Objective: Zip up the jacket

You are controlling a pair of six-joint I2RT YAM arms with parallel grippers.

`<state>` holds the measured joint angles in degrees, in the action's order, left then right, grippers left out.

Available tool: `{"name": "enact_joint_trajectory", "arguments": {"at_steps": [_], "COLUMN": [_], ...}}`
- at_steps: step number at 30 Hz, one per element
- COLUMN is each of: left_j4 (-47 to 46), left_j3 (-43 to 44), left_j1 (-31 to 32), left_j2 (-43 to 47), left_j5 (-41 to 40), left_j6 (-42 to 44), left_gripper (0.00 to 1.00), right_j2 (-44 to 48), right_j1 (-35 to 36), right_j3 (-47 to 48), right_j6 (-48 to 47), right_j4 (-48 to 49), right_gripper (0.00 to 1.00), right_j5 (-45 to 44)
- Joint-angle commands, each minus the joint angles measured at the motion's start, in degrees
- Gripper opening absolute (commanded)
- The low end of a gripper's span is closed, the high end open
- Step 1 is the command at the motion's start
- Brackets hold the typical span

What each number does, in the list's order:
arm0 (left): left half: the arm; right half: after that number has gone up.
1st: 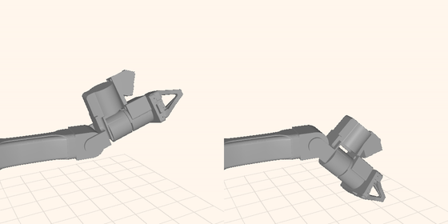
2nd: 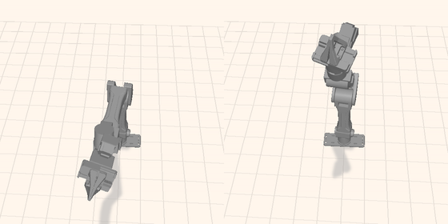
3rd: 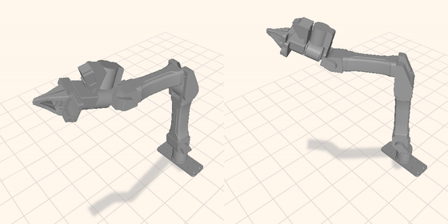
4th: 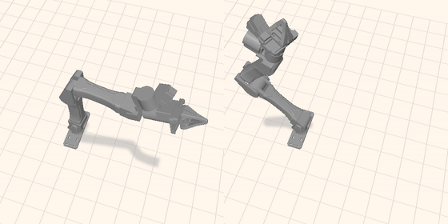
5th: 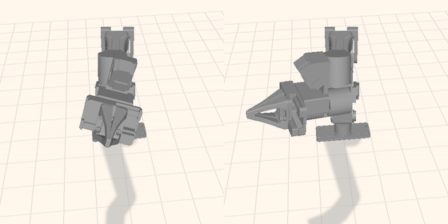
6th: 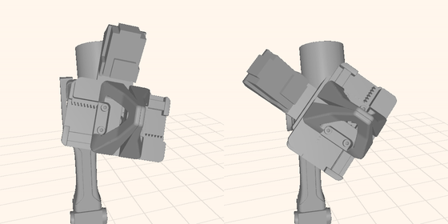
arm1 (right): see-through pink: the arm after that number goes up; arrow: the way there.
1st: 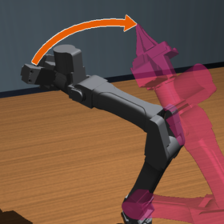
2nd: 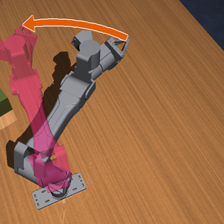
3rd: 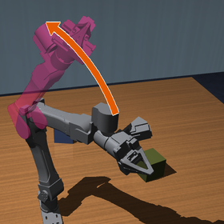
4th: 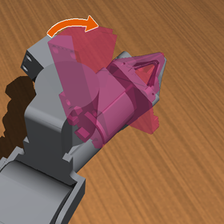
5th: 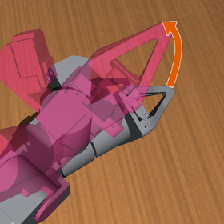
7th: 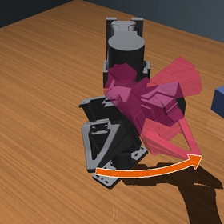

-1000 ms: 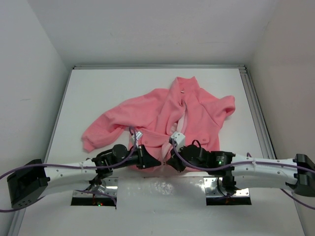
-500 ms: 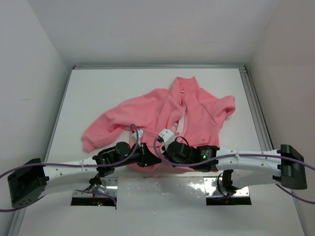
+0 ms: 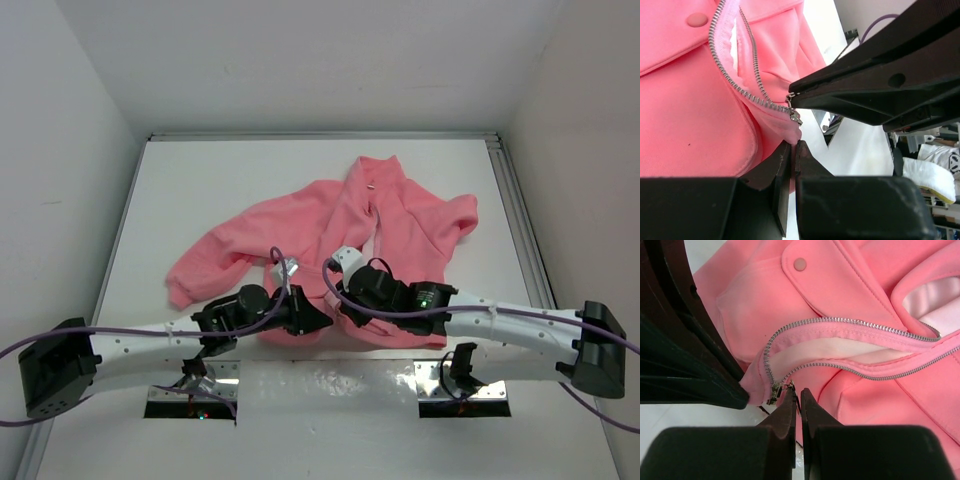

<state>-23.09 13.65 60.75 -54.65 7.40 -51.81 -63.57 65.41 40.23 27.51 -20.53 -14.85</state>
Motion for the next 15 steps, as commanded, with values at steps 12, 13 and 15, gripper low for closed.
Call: {"name": "enact_joint_trajectory", "arguments": {"at_steps": [12,13,15], "left_j4": [15.9,16.8,18.9], "left_j3": [5.4,6.1,9.0], "left_j1": [5.1,5.1,5.1], "left_j2": [2.4,2.7,3.1], "left_j5": [4.0,2.7,-0.5], "left_j6": [7.2,7.7,8.6], "left_gripper": [0.07,0.13,0.30], "right_j2": [6.9,7.8,8.9], "right_j1": [-6.4,-6.3,-6.4], "right_j3": [-5.8,-6.6,-7.8], "right_j6": [0.5,1.0,1.5], "right_j4": [-0.6,-0.8,-1.7], "right_gripper": [0.00,0.00,0.00], "right_j5": [-10.4,-10.1,-8.7]}}
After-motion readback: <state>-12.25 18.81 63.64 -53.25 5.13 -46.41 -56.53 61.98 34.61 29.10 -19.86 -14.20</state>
